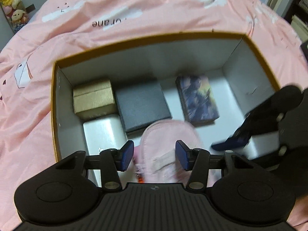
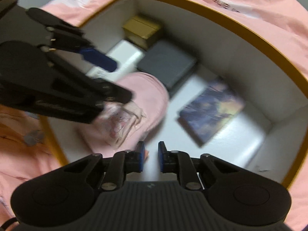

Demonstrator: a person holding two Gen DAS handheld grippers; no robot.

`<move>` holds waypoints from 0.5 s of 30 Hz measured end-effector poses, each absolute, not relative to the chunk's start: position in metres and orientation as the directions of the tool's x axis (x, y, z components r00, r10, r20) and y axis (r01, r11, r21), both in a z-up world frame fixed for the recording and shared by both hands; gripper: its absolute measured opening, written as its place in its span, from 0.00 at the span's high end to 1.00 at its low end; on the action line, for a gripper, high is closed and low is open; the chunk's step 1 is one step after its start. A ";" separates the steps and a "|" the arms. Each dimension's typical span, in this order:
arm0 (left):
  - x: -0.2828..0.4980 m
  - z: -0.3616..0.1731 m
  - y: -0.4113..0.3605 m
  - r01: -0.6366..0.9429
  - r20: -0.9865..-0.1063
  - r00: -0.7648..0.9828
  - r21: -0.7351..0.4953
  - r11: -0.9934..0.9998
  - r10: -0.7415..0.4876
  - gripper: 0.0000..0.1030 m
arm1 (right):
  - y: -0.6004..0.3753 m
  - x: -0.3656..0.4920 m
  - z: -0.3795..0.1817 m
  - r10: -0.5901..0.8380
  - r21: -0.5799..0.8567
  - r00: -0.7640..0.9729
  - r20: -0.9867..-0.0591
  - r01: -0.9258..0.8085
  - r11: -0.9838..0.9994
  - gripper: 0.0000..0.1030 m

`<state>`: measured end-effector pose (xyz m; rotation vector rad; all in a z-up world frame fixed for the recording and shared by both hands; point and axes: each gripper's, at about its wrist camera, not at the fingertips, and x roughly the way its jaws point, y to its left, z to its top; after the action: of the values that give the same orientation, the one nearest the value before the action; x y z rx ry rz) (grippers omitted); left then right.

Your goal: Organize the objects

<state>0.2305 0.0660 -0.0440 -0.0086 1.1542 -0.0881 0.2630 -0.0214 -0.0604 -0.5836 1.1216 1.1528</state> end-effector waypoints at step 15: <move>0.235 -0.053 0.064 0.035 -0.914 0.395 -0.089 0.995 -0.095 0.50 | -0.022 0.289 -0.070 0.286 -0.141 0.238 -0.928 -0.936 0.322 0.55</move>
<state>0.2353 0.0643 -0.0526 -0.0586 1.1622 -0.0824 0.2894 -0.0219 -0.0700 -0.8455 0.9609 0.9902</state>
